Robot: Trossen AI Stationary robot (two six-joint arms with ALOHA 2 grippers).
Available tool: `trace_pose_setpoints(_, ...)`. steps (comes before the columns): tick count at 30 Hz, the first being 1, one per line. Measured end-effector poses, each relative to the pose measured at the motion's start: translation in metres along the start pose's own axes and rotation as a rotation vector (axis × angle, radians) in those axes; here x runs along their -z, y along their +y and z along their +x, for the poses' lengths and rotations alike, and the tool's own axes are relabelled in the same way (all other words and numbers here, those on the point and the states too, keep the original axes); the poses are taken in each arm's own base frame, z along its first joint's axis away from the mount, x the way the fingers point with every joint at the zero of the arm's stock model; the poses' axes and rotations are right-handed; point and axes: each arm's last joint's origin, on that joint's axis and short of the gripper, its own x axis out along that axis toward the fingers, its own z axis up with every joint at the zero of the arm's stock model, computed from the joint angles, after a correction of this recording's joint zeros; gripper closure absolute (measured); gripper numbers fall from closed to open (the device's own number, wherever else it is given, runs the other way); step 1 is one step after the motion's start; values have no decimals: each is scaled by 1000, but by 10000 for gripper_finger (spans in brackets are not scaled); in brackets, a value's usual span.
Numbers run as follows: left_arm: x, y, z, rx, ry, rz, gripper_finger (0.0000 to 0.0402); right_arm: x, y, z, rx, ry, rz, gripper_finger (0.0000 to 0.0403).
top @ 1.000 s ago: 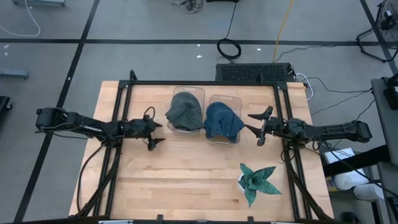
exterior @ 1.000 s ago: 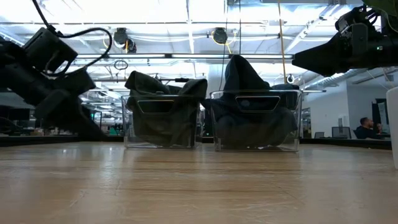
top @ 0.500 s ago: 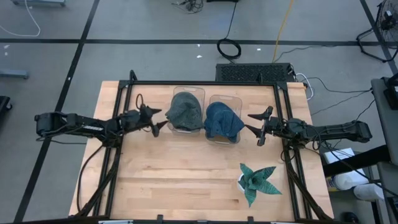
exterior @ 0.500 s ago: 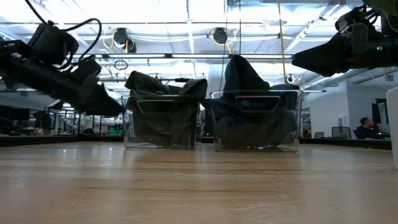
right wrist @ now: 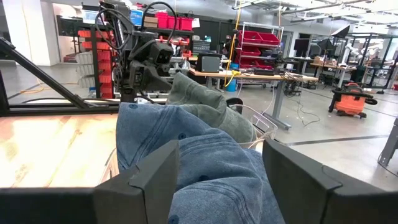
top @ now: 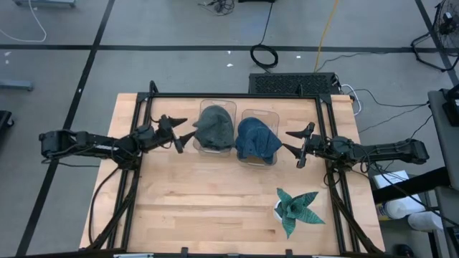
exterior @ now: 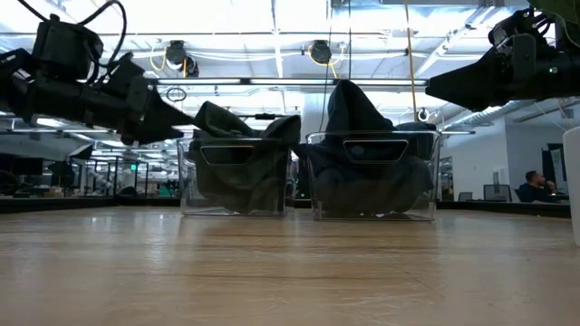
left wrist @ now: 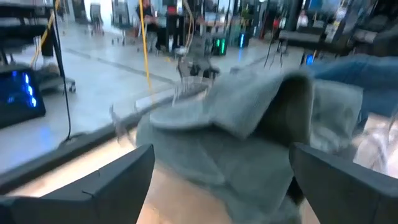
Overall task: Pick & Place hat
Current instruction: Return to Home Position
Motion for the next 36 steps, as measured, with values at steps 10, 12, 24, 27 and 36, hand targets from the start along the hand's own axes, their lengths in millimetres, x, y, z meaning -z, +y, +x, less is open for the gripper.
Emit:
trace_pose_setpoints(10, -15, 5, -38, 4, -24, 27, 24, 0, 0, 0, 0, 0, 0, 181)
trace_pose_setpoints(12, -15, 6, -44, 4, -25, 28, 20, 0, 0, 0, 0, 0, 0, 181)
trace_pose_setpoints(24, -19, 2, -62, 137, -90, 51, 25, 0, 0, 0, 0, 0, 0, 181)
trace_pose_setpoints(27, -19, 2, -62, 138, -91, 90, 27, 0, 0, 0, 0, 0, 0, 181)
trace_pose_setpoints(36, -20, 1, -62, 139, -112, 121, 16, 0, 0, 0, 0, 0, 0, 181)
